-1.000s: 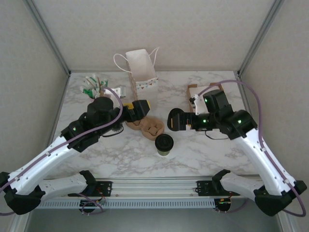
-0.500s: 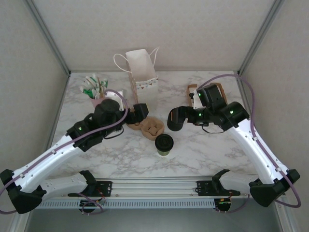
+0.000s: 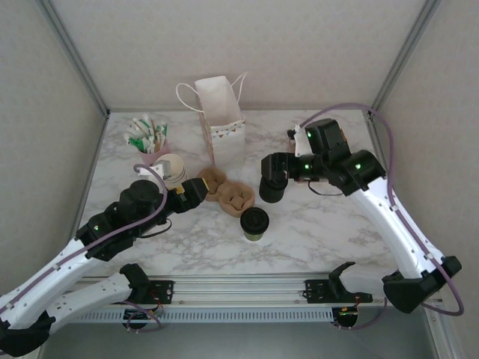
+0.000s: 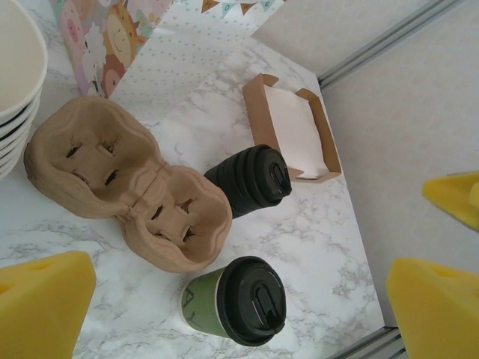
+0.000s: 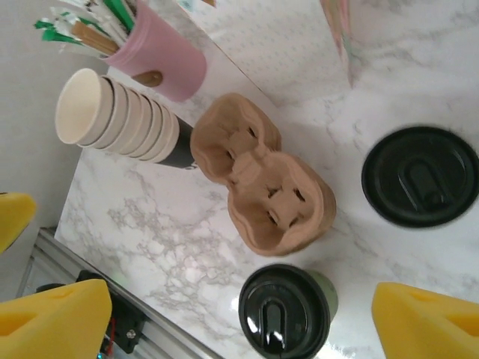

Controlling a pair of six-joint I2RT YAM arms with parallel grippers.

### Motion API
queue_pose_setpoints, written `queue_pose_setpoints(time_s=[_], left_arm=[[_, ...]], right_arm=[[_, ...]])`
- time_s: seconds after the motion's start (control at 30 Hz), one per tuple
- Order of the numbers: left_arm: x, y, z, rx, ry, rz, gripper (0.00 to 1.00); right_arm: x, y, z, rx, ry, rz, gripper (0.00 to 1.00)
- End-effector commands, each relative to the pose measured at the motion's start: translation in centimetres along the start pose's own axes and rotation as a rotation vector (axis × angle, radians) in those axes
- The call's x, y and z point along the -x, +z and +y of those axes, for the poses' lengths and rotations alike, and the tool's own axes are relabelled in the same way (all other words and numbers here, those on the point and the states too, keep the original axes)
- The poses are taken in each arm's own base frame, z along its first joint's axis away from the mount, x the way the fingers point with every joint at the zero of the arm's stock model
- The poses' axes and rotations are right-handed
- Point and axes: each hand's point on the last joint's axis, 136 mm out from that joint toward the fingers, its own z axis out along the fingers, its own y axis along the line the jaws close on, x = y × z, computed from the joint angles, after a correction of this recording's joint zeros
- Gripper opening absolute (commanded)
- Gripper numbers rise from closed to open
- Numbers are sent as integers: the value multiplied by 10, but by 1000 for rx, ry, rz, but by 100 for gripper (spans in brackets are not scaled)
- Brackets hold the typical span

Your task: Pack the takeout coffee

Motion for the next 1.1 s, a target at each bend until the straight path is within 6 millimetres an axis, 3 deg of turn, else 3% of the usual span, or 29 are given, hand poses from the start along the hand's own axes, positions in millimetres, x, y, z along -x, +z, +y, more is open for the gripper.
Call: queue_pose_setpoints(time_s=[0.0,0.23,0.63,0.83,1.07], left_arm=[[0,4,16,57,-32,-27,100],[13,7,19,119,-10,-71,100],[31,-10,39,203,-10,-194,99],[31,-4,33,179,22,-188,99],[29,0,29,164,27,-173,98]], right_arm=[[18,-4,16,38,-73,-4,85],[61,7,42,54,-143,-3,73],[120,82,75,32,-275,24,61],[134,120,84,56,-328,-28,55],[145,151,96,64,-381,-83,49]])
